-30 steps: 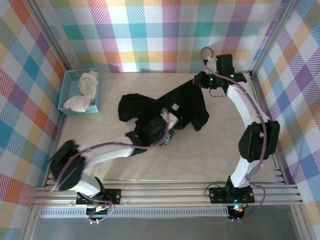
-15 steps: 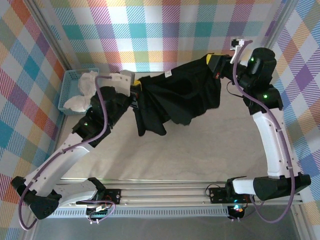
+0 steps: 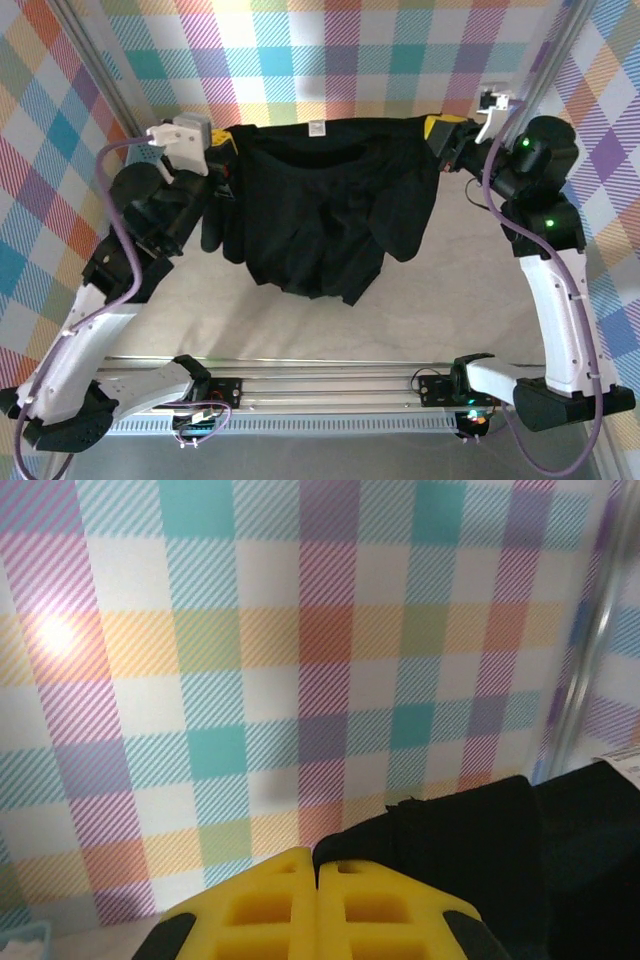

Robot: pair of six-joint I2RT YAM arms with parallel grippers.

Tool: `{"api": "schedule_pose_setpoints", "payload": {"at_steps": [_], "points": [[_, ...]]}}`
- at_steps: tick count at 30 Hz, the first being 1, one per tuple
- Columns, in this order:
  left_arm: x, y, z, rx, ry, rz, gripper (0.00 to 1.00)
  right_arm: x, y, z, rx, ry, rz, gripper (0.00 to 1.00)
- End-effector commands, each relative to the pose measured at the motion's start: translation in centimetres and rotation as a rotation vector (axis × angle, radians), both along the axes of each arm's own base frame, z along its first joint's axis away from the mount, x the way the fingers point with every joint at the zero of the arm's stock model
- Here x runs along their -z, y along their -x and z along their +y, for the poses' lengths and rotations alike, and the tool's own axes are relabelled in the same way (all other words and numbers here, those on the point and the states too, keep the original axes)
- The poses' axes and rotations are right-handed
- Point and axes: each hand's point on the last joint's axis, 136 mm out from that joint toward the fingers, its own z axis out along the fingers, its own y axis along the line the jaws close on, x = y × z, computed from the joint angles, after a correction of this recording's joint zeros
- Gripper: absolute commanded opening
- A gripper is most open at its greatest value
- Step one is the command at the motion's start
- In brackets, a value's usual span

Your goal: Fold the inside-out t-shirt

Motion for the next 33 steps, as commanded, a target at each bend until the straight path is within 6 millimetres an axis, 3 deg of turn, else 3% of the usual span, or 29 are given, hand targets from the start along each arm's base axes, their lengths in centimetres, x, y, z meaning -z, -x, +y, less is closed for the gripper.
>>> {"api": "schedule_pose_setpoints", "payload": {"at_steps": [1, 6, 8, 11, 14, 17, 20, 25, 29, 33], "points": [[7.4, -4.2, 0.4, -0.101, -0.060, 0.204, 0.00, 9.3, -5.3, -0.3, 0.066, 0.025, 0.249, 0.11], [17.6, -7.5, 0.9, -0.115, -0.033, 0.435, 0.00, 24.9, -10.6, 1.1, 0.027, 0.117, 0.619, 0.18], [21.1, -8.2, 0.9, -0.114, -0.019, 0.513, 0.00, 30.2, -12.0, 1.1, 0.027, 0.172, 0.726, 0.21], [25.4, -9.2, 0.9, -0.117, -0.016, 0.609, 0.00, 35.4, -12.8, 1.2, 0.004, 0.272, 0.837, 0.25], [27.7, -9.8, 0.5, -0.114, -0.031, 0.664, 0.00, 36.1, -11.0, 3.6, -0.114, 0.315, 0.793, 0.35], [28.4, -9.9, 0.4, -0.110, -0.028, 0.670, 0.00, 36.5, -7.9, 6.5, -0.222, 0.409, 0.727, 0.47], [28.6, -9.6, 0.5, -0.103, -0.027, 0.672, 0.00, 37.3, -6.3, 8.0, -0.287, 0.481, 0.713, 0.56], [28.3, -9.3, 0.6, -0.095, -0.035, 0.666, 0.00, 40.0, -6.3, 9.1, -0.292, 0.595, 0.780, 0.67], [28.1, -9.1, 0.6, -0.093, -0.031, 0.656, 0.00, 42.3, -6.6, 9.1, -0.258, 0.713, 0.821, 0.68], [27.9, -9.0, 0.6, -0.091, -0.031, 0.655, 0.00, 43.2, -6.3, 8.9, -0.243, 0.773, 0.847, 0.64]]}}
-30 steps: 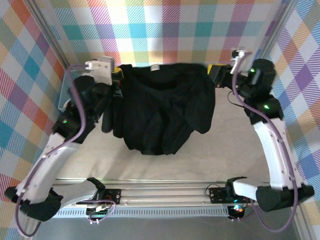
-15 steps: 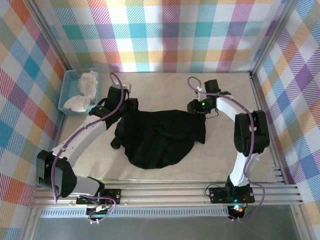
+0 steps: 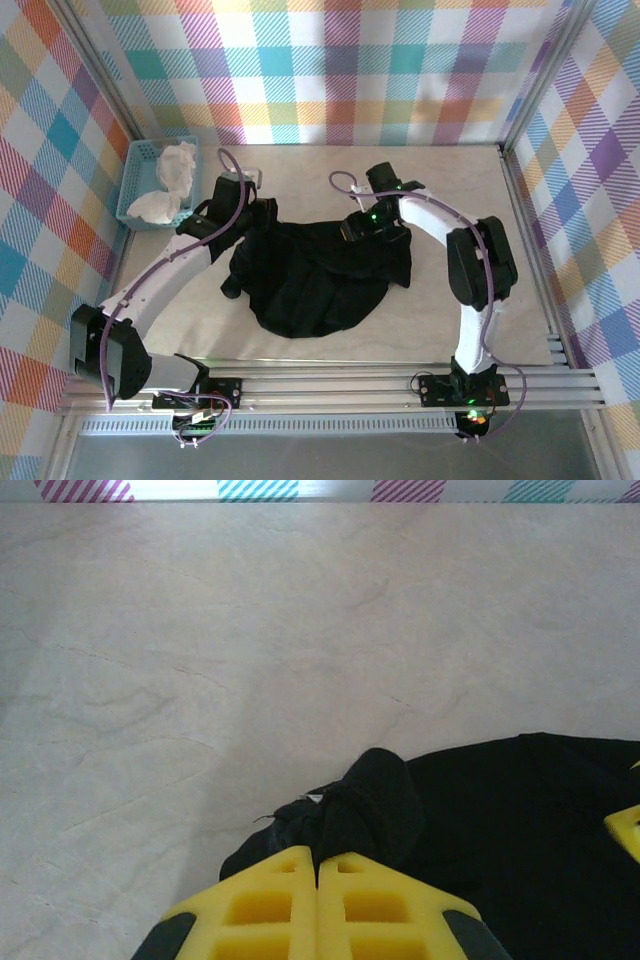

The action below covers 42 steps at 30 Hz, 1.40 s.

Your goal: Fold the inside-out t-shirt

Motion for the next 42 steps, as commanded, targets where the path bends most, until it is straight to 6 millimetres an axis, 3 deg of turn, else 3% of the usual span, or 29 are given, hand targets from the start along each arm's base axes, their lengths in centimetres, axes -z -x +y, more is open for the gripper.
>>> {"api": "schedule_pose_setpoints", "payload": {"at_steps": [1, 3, 5, 9, 11, 13, 17, 19, 22, 24, 27, 33, 38, 42], "points": [[-1.6, 0.0, 0.3, -0.005, 0.033, -0.046, 0.00, 0.3, 0.8, -0.6, -0.026, 0.082, 0.018, 0.62], [-1.8, 0.1, 0.5, -0.012, 0.030, -0.053, 0.00, 0.5, 1.2, -0.4, -0.031, 0.074, 0.034, 0.53], [-1.9, 0.1, 0.6, -0.017, 0.030, -0.058, 0.00, 0.6, 1.3, -0.3, -0.026, 0.071, 0.042, 0.36], [-2.0, 0.1, 0.9, -0.025, 0.026, -0.061, 0.00, -0.8, 1.2, -0.4, -0.012, 0.057, 0.011, 0.08], [-2.1, 0.2, 1.1, -0.035, 0.022, -0.062, 0.00, -2.4, 0.9, -0.6, 0.000, 0.049, -0.030, 0.00], [-2.5, 0.3, 1.4, -0.046, 0.020, -0.072, 0.00, -4.8, 0.5, -1.0, 0.018, 0.042, -0.089, 0.00], [-4.9, 0.6, 1.6, -0.050, 0.042, -0.122, 0.00, -12.9, -0.6, -3.0, 0.093, -0.025, -0.266, 0.00], [-7.1, 1.0, 1.7, -0.048, 0.065, -0.167, 0.00, -17.9, -0.8, -4.4, 0.146, -0.099, -0.368, 0.00], [-11.9, 2.1, 2.1, -0.046, 0.109, -0.278, 0.00, -26.1, 0.0, -6.5, 0.222, -0.256, -0.536, 0.00], [-15.8, 3.3, 2.9, -0.057, 0.143, -0.376, 0.00, -31.6, 1.4, -7.7, 0.250, -0.359, -0.662, 0.00], [-21.7, 5.9, 3.8, -0.055, 0.212, -0.521, 0.00, -38.4, 4.4, -8.7, 0.250, -0.447, -0.819, 0.00], [-32.1, 13.8, 5.8, 0.009, 0.347, -0.772, 0.00, -48.4, 12.7, -11.5, 0.254, -0.555, -1.087, 0.00], [-37.8, 20.3, 8.0, 0.043, 0.389, -0.916, 0.00, -53.8, 20.4, -14.4, 0.275, -0.622, -1.271, 0.00], [-40.0, 21.9, 7.8, 0.096, 0.360, -0.917, 0.00, -55.9, 24.2, -15.4, 0.271, -0.658, -1.333, 0.00]]}}
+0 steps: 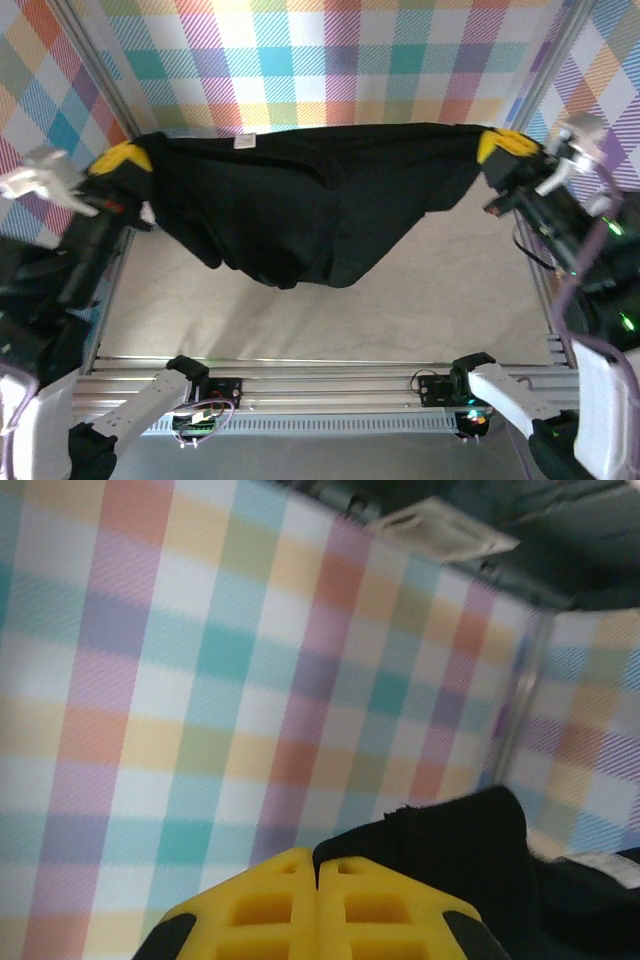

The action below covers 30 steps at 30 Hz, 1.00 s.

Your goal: Fold the inside-out t-shirt

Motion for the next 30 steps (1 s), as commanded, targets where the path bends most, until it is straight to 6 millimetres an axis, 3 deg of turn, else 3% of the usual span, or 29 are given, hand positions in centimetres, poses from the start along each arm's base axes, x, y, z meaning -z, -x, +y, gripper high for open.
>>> {"api": "schedule_pose_setpoints", "payload": {"at_steps": [1, 5, 8, 12, 15, 19, 21, 22, 23, 24, 25, 27, 28, 30], "points": [[-0.5, -0.3, -0.3, -0.003, -0.051, 0.023, 0.00, -1.9, 2.4, -1.3, 0.028, -0.044, -0.054, 0.00], [-0.9, -2.6, -0.8, -0.034, -0.092, 0.055, 0.00, -2.5, 2.6, -1.8, 0.058, -0.039, -0.072, 0.00], [0.3, -7.2, -1.4, -0.109, -0.142, 0.141, 0.00, -1.8, 0.1, -1.7, 0.099, -0.004, -0.035, 0.00], [3.0, -14.7, -2.9, -0.201, -0.229, 0.236, 0.00, 0.2, -6.1, -1.3, 0.196, 0.077, 0.032, 0.00], [5.7, -21.0, -3.9, -0.243, -0.288, 0.307, 0.00, 2.6, -12.4, -1.2, 0.296, 0.159, 0.089, 0.00], [11.6, -30.4, -4.8, -0.265, -0.343, 0.435, 0.00, 7.8, -22.5, -0.7, 0.412, 0.296, 0.179, 0.00], [15.7, -35.5, -5.2, -0.269, -0.369, 0.510, 0.00, 11.8, -28.6, -0.7, 0.443, 0.326, 0.248, 0.00], [17.5, -37.6, -5.3, -0.274, -0.380, 0.540, 0.04, 13.7, -31.2, -0.8, 0.452, 0.335, 0.286, 0.00], [19.3, -39.8, -5.5, -0.278, -0.390, 0.570, 0.16, 16.1, -34.3, -0.7, 0.456, 0.348, 0.333, 0.00], [21.1, -41.8, -5.7, -0.277, -0.404, 0.601, 0.22, 18.3, -37.2, -0.5, 0.465, 0.363, 0.378, 0.00], [22.4, -43.0, -5.9, -0.281, -0.417, 0.626, 0.23, 20.7, -39.5, -0.2, 0.467, 0.382, 0.426, 0.01], [24.8, -44.9, -6.4, -0.275, -0.436, 0.663, 0.42, 24.9, -43.7, 0.5, 0.460, 0.403, 0.525, 0.16], [25.7, -45.4, -6.5, -0.268, -0.439, 0.678, 0.52, 27.1, -45.2, 0.7, 0.455, 0.413, 0.574, 0.24], [27.2, -45.5, -7.1, -0.235, -0.439, 0.715, 0.69, 29.3, -46.8, 1.3, 0.434, 0.426, 0.631, 0.38]]}}
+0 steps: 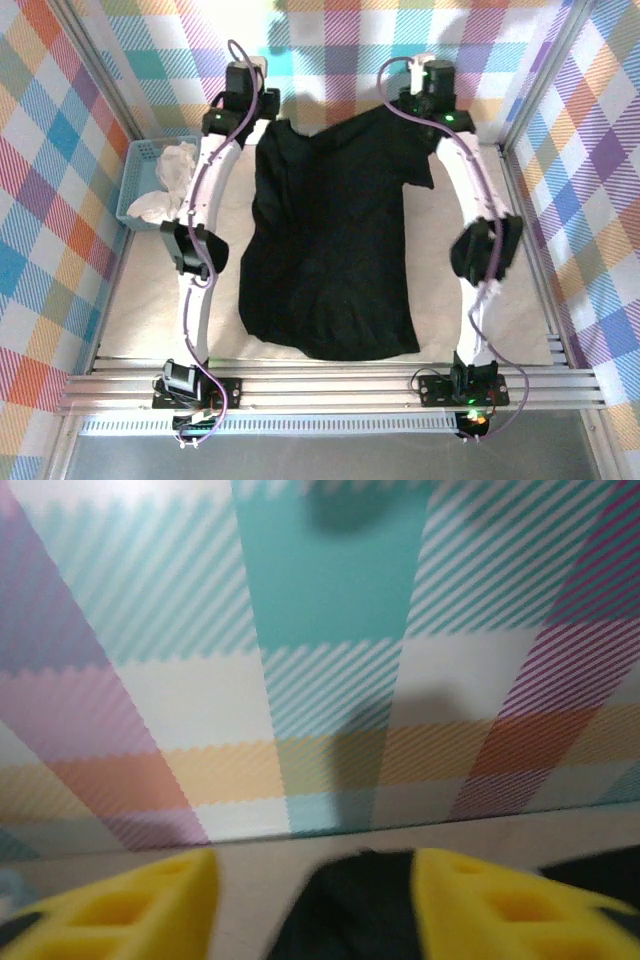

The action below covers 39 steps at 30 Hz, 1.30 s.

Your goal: Fold the inside-out t-shirt

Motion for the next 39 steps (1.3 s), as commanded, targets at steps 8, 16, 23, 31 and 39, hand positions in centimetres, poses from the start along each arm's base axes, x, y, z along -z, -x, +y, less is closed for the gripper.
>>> {"api": "schedule_pose_setpoints", "payload": {"at_steps": [8, 16, 23, 31, 39], "points": [[-0.4, 8.4, -2.1, 0.149, 0.183, 0.104, 0.76, 7.5, 6.3, 4.0, -0.144, -0.119, 0.414, 0.58], [7.4, 19.4, -4.1, 0.204, 0.375, 0.148, 0.76, 14.7, 21.4, 10.0, -0.341, -0.392, 0.658, 0.60], [17.8, 18.5, 1.4, -0.094, 0.061, 0.387, 0.78, 17.9, 27.1, 11.8, -0.385, -0.495, 0.726, 0.61], [24.4, 15.8, 1.9, -0.132, -0.116, 0.566, 0.58, 20.1, 27.4, 11.2, -0.340, -0.472, 0.767, 0.62], [22.6, 13.8, 5.6, -0.222, -0.120, 0.538, 0.00, 26.7, 26.5, 6.6, 0.001, -0.307, 0.914, 0.56]]}}
